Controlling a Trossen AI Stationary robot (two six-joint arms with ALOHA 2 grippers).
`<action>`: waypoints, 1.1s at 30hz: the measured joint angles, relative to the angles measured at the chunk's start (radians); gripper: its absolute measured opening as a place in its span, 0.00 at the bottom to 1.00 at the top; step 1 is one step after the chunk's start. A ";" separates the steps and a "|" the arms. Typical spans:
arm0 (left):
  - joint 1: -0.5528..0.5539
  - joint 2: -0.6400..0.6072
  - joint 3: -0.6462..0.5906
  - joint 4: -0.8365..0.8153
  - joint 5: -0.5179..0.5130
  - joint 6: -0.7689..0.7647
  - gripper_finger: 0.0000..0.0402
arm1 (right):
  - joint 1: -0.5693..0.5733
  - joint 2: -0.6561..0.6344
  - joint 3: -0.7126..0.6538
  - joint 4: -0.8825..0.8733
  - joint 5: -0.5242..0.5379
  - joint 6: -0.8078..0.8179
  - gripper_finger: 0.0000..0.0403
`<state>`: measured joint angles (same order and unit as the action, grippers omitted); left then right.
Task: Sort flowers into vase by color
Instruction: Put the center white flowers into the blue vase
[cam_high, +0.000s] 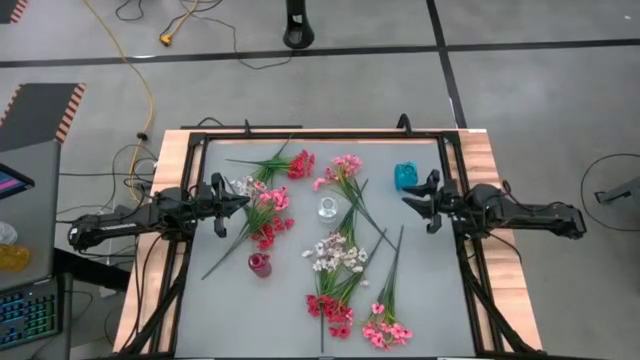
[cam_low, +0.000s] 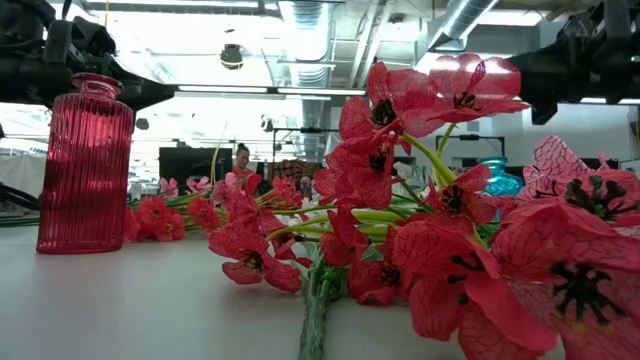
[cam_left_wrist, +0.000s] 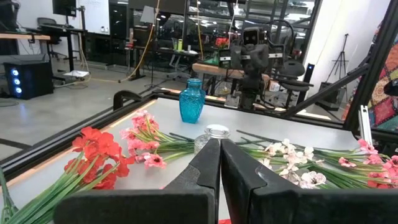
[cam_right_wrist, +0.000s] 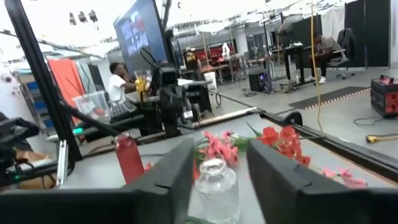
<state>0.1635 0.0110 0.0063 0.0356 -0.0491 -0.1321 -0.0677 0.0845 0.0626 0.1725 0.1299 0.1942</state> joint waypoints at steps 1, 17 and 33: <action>0.000 0.000 0.000 0.000 0.000 0.000 0.00 | 0.000 0.000 0.005 0.001 0.000 0.000 0.53; 0.000 0.000 0.000 0.000 0.000 0.000 0.00 | 0.069 0.152 0.168 -0.012 -0.046 -0.079 0.65; 0.000 0.000 0.000 0.000 0.000 0.000 0.00 | 0.094 0.762 0.588 -0.456 0.055 -0.306 0.64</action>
<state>0.1631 0.0113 0.0063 0.0357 -0.0492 -0.1320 0.0262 0.8461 0.6505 -0.2836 0.1852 -0.1117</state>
